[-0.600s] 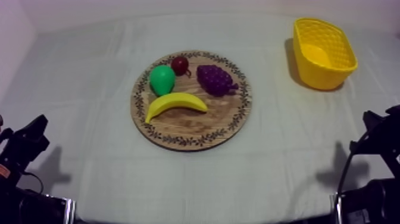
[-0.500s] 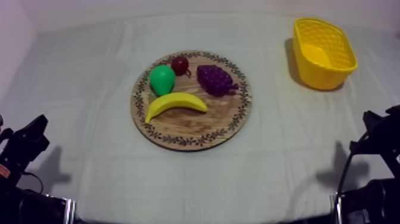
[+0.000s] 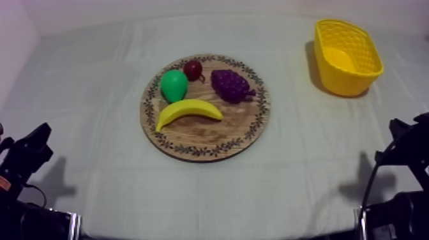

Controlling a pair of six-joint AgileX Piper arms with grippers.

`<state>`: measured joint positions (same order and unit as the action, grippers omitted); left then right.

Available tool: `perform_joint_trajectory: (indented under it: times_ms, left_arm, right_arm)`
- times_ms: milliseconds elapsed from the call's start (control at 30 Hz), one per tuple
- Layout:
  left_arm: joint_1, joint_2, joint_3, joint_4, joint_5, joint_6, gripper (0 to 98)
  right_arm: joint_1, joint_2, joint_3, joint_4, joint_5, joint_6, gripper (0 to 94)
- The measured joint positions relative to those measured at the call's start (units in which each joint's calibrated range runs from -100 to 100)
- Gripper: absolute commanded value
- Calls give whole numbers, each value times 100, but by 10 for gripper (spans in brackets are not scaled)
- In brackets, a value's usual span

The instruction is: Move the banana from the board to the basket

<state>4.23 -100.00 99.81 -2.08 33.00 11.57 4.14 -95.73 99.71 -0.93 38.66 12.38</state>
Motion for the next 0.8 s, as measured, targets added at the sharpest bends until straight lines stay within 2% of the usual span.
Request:
perform_joint_trajectory:
  times_ms: [300, 467, 633, 800]
  left_arm:
    - [0, 0, 0, 0, 0, 0, 1]
    - [0, 0, 0, 0, 0, 0, 1]
    - [0, 0, 0, 0, 6, 0, 1]
    - [0, 0, 0, 0, 6, 0, 1]
  right_arm:
    - [0, 0, -7, 0, 6, -8, 18]
    - [-105, 138, -185, -3, 338, -233, 23]
    - [-445, 908, -901, 227, 351, -536, 23]
    - [-758, 1928, -2053, 93, 559, -514, 25]
